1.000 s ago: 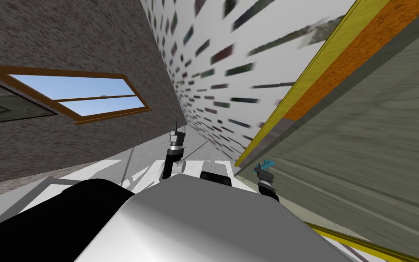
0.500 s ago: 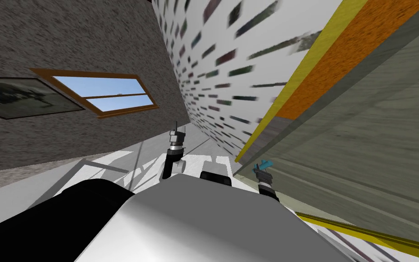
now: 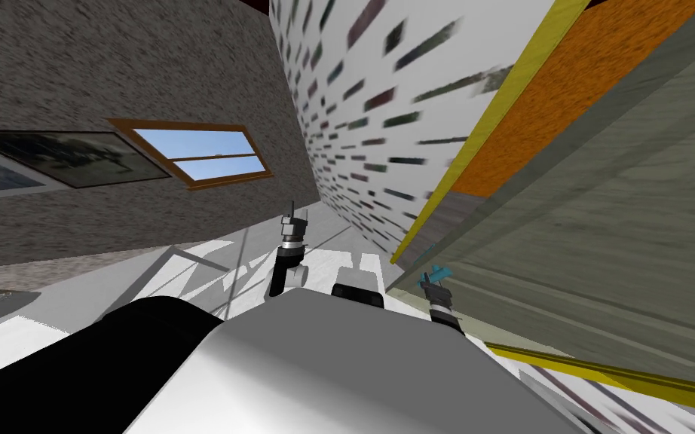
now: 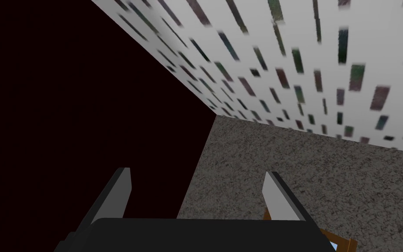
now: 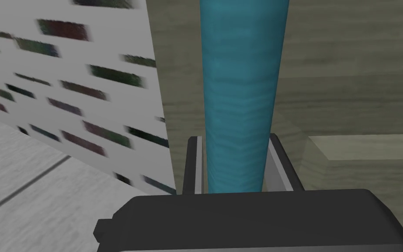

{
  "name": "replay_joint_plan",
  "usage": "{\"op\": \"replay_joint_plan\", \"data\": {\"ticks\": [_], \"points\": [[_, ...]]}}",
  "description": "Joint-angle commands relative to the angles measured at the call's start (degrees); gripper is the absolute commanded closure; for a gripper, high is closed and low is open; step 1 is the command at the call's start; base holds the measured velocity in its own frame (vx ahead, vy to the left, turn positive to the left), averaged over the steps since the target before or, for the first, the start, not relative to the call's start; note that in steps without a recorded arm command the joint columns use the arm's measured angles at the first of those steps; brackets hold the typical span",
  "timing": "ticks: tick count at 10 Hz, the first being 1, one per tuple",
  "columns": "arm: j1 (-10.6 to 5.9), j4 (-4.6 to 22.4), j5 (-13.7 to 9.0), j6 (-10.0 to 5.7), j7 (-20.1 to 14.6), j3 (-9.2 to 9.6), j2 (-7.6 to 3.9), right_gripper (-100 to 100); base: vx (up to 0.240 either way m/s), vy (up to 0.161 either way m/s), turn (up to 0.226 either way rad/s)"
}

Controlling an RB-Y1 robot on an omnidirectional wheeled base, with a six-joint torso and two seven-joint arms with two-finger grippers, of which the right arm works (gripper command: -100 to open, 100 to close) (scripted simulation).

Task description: Pull the door open

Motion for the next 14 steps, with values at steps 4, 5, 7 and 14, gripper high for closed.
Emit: {"op": "replay_joint_plan", "data": {"ticks": [4, 5, 7, 14], "points": [[2.31, 0.2, 1.7, -3.66, -4.1, 3.92, -3.39, 100, -0.255, -0.034, 0.136], [2.66, 0.3, 2.0, -4.33, -4.8, 4.57, -4.0, 100, -0.253, -0.041, 0.1], [2.6, 0.9, 2.2, -4.88, -5.2, 5.06, -4.14, 100, -0.127, -0.015, 0.072], [3.93, 3.0, 3.7, -9.77, -8.8, 8.07, -6.89, 100, -0.205, -0.034, 0.122]]}}
